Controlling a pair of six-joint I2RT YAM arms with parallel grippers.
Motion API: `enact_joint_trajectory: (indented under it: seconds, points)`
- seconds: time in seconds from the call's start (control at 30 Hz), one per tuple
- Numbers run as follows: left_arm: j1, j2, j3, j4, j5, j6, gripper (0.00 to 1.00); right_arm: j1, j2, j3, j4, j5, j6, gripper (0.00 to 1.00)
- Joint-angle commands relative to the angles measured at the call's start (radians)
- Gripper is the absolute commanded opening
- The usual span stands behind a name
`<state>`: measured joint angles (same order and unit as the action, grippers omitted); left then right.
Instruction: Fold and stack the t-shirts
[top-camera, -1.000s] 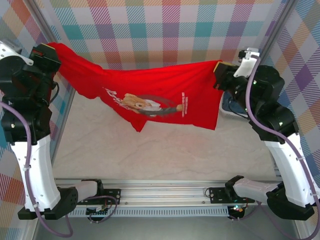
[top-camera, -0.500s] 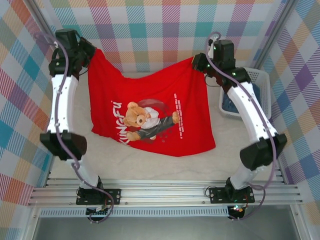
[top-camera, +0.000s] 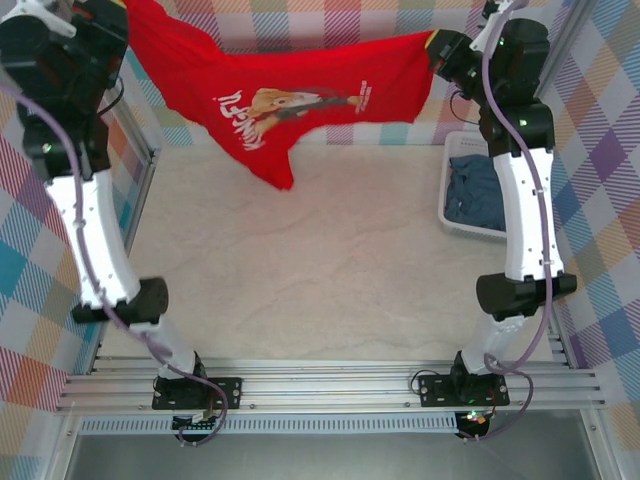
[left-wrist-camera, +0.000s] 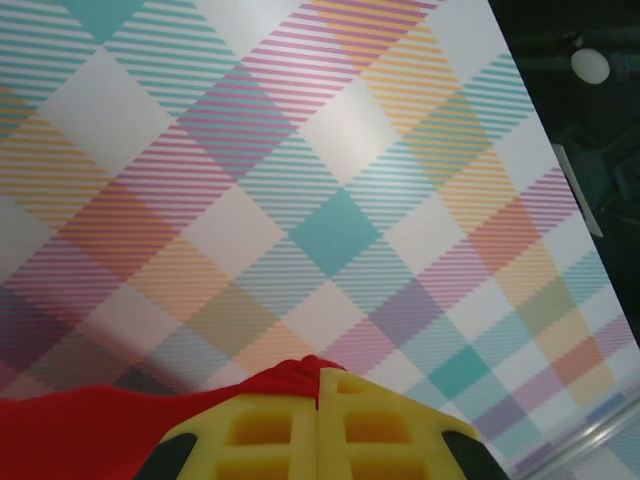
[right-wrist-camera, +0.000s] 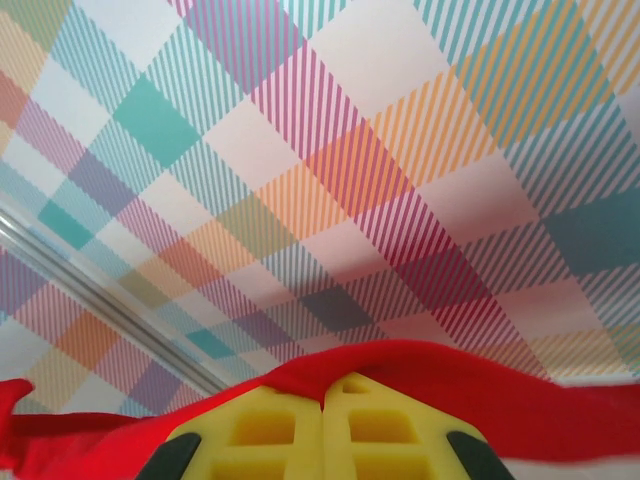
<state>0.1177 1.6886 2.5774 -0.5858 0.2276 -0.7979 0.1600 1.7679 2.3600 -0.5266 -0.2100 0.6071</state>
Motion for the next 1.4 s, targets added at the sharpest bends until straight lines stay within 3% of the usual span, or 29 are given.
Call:
enact_joint_trajectory:
  seconds: [0.0, 0.13, 0.33, 0.43, 0.57, 0.8, 1.0, 1.2, 1.37]
  points:
    - [-0.007, -0.206, -0.339, -0.013, -0.007, 0.068, 0.0, 0.001, -0.074, -0.207, 0.036, -0.1, 0.032, 0.0]
    - [-0.026, -0.536, -0.935, 0.004, -0.07, 0.034, 0.0, 0.006, -0.268, -0.695, 0.137, -0.108, 0.064, 0.0]
    - [-0.116, -0.919, -1.622, -0.27, -0.208, -0.04, 0.0, 0.047, -0.437, -1.283, 0.14, -0.032, 0.083, 0.0]
    - [-0.118, -1.056, -1.947, -0.279, -0.15, -0.134, 0.0, 0.085, -0.404, -1.433, 0.124, -0.021, 0.105, 0.0]
    - [-0.121, -1.163, -2.2, -0.234, -0.083, -0.263, 0.0, 0.162, -0.308, -1.471, 0.029, 0.051, 0.121, 0.0]
    - [-0.121, -1.124, -2.153, -0.288, -0.13, -0.25, 0.0, 0.277, -0.305, -1.453, -0.238, 0.267, 0.247, 0.0]
    - [-0.127, -1.069, -2.079, -0.224, -0.121, -0.243, 0.0, 0.288, -0.372, -1.492, -0.298, 0.351, 0.302, 0.0]
    - [-0.133, -0.931, -1.848, -0.192, -0.165, -0.145, 0.0, 0.308, -0.526, -1.376, -0.203, 0.409, 0.177, 0.0]
    - [-0.133, -0.82, -1.519, -0.185, -0.257, -0.014, 0.0, 0.308, -0.554, -1.113, -0.133, 0.449, -0.004, 0.0]
